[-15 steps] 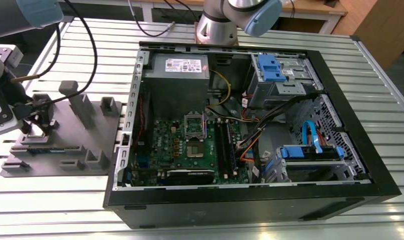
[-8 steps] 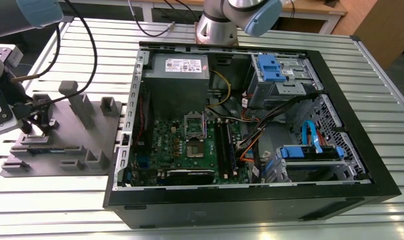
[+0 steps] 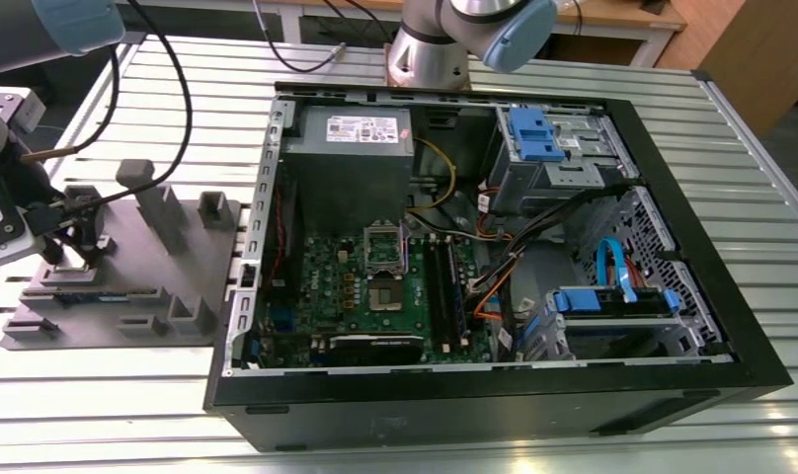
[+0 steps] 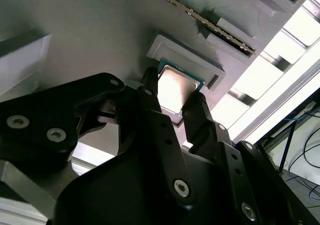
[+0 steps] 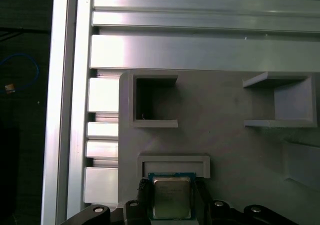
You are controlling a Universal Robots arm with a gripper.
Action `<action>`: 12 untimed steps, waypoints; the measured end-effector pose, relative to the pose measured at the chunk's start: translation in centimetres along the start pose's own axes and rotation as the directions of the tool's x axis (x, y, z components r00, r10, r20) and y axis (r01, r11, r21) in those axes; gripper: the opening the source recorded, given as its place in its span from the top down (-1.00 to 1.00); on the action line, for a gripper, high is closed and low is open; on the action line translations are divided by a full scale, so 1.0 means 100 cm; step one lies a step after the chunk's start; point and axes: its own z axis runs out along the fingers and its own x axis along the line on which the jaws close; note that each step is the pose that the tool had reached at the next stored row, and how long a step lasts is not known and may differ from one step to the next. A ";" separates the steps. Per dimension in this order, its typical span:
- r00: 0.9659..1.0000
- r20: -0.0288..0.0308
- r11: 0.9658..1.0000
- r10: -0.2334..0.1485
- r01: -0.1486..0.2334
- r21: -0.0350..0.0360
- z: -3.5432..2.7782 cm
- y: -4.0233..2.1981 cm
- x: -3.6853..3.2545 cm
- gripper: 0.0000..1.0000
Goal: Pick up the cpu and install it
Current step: 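Pick up the cpu and move it towards the insertion slot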
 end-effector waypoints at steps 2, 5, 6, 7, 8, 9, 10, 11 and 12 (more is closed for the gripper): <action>1.000 0.000 1.000 0.000 0.000 0.000 -0.0001 0.0000 0.0000 0.11; 1.000 0.000 1.000 0.000 0.000 0.000 -0.0003 0.0000 0.0000 -0.04; 1.000 0.000 1.000 0.000 0.000 0.000 -0.0003 0.0000 0.0000 -0.16; 1.000 0.000 1.000 0.000 0.000 0.000 -0.0004 0.0000 0.0000 -0.16; 1.000 0.000 1.000 0.000 0.000 0.000 -0.0004 0.0000 0.0000 -0.16; 1.000 0.000 1.000 0.000 0.000 0.000 -0.0004 0.0000 0.0000 -0.16; 1.000 0.000 1.000 0.000 0.000 0.000 -0.0004 0.0000 0.0000 -0.16; 1.000 0.000 1.000 0.000 0.000 0.000 -0.0004 0.0000 0.0000 -0.16; 1.000 0.000 1.000 0.000 0.000 0.000 -0.0004 0.0000 0.0000 -0.16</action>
